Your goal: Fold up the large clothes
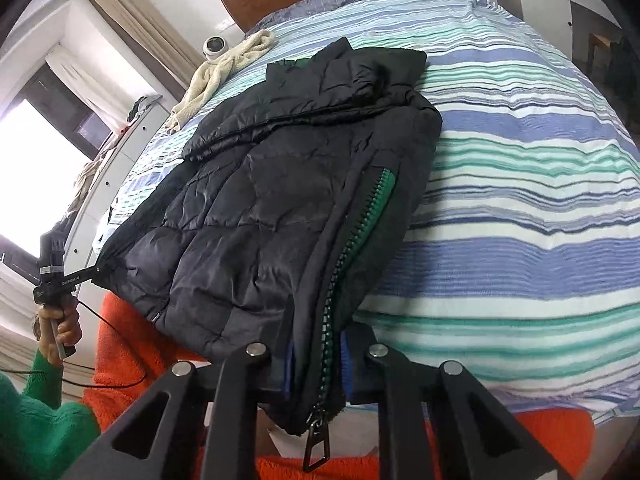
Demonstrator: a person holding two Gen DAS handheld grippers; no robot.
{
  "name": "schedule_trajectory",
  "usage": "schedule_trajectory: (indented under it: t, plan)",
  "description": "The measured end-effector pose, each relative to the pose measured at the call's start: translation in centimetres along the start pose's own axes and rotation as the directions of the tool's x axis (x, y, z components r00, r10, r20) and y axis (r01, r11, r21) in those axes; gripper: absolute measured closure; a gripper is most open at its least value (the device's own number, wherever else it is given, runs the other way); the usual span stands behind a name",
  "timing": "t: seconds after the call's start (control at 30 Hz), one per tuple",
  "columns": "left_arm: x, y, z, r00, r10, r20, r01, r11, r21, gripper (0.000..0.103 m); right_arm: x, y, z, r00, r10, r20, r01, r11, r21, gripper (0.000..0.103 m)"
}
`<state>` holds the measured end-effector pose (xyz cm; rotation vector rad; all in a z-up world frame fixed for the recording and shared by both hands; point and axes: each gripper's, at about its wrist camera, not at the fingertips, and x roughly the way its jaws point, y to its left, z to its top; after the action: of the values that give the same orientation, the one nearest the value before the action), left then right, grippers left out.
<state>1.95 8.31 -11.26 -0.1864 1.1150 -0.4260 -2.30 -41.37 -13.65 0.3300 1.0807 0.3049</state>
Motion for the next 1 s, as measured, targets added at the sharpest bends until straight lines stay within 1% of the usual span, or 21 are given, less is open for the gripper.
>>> schedule_trajectory:
  t: [0.13, 0.3, 0.37, 0.43, 0.47, 0.5, 0.53, 0.57, 0.6, 0.67, 0.7, 0.73, 0.8, 0.83, 0.9, 0.97, 1.0]
  plan:
    - [-1.3, -0.1, -1.6, 0.999, -0.002, -0.039, 0.002, 1.0, 0.017, 0.088, -1.3, -0.1, -0.8, 1.0, 0.018, -0.022, -0.017, 1.0, 0.018, 0.086]
    - [-3.9, -1.1, -4.6, 0.993, 0.012, -0.115, -0.004, 0.997, 0.074, 0.088, -3.2, 0.0, -2.9, 0.997, 0.047, -0.062, -0.043, 0.997, 0.06, 0.086]
    - [-5.2, -1.4, -5.3, 0.99, 0.01, -0.138, 0.003, 0.996, 0.092, 0.088, -4.2, 0.1, -3.8, 0.993, 0.083, -0.079, -0.075, 0.992, 0.101, 0.086]
    - [-6.8, -1.5, -5.4, 0.989, -0.009, -0.15, 0.025, 0.994, 0.103, 0.088, -5.3, 0.1, -3.9, 0.988, 0.133, -0.079, -0.121, 0.982, 0.142, 0.086]
    - [-8.2, -1.5, -5.0, 0.99, -0.033, -0.138, 0.047, 0.994, 0.102, 0.088, -6.3, 0.0, -3.8, 0.982, 0.182, -0.06, -0.168, 0.969, 0.181, 0.086]
    - [-9.3, -1.5, -4.4, 0.992, -0.051, -0.117, 0.062, 0.993, 0.095, 0.088, -7.0, -0.2, -3.3, 0.976, 0.213, -0.038, -0.201, 0.958, 0.206, 0.086]
    - [-9.9, -1.4, -3.8, 0.993, -0.062, -0.098, 0.071, 0.993, 0.09, 0.087, -7.7, -0.5, -2.6, 0.971, 0.24, -0.009, -0.232, 0.946, 0.224, 0.086]
    - [-11.0, -1.2, -2.3, 0.995, -0.093, -0.047, 0.097, 0.992, 0.08, 0.087, -8.5, -0.8, -1.6, 0.966, 0.259, 0.025, -0.258, 0.939, 0.229, 0.086]
    - [-11.3, -1.1, -1.5, 0.993, -0.114, -0.019, 0.115, 0.99, 0.077, 0.087, -8.9, -1.1, -0.6, 0.961, 0.271, 0.051, -0.276, 0.935, 0.225, 0.086]
    - [-11.6, -0.7, 1.6, 0.983, -0.171, 0.065, 0.166, 0.983, 0.082, 0.087, -9.1, -1.9, 2.6, 0.944, 0.307, 0.124, -0.327, 0.922, 0.206, 0.086]
    - [-11.2, -0.6, 3.4, 0.976, -0.193, 0.098, 0.185, 0.979, 0.088, 0.087, -8.8, -2.3, 4.2, 0.937, 0.317, 0.147, -0.342, 0.919, 0.198, 0.086]
    - [-10.9, -0.8, 4.5, 0.973, -0.202, 0.113, 0.192, 0.977, 0.095, 0.087, -8.2, -2.8, 5.8, 0.933, 0.32, 0.162, -0.347, 0.919, 0.186, 0.086]
    - [-8.8, -1.2, 8.5, 0.967, -0.199, 0.158, 0.183, 0.977, 0.108, 0.087, -6.7, -3.6, 8.8, 0.927, 0.326, 0.187, -0.357, 0.918, 0.171, 0.086]
    - [-7.8, -1.3, 9.8, 0.965, -0.196, 0.172, 0.18, 0.978, 0.106, 0.087, -5.3, -4.5, 10.8, 0.918, 0.339, 0.205, -0.376, 0.909, 0.178, 0.086]
    - [-5.5, -0.9, 12.7, 0.964, -0.186, 0.189, 0.174, 0.982, 0.079, 0.087, -2.8, -5.9, 13.8, 0.901, 0.362, 0.241, -0.41, 0.89, 0.199, 0.086]
    - [-2.3, -0.2, 15.6, 0.969, -0.161, 0.187, 0.157, 0.987, 0.038, 0.086, -0.3, -6.7, 15.8, 0.897, 0.349, 0.271, -0.412, 0.883, 0.227, 0.086]
    - [-0.4, 0.5, 16.9, 0.974, -0.143, 0.176, 0.145, 0.989, 0.004, 0.085, 1.6, -7.6, 17.1, 0.893, 0.353, 0.279, -0.422, 0.871, 0.25, 0.086]
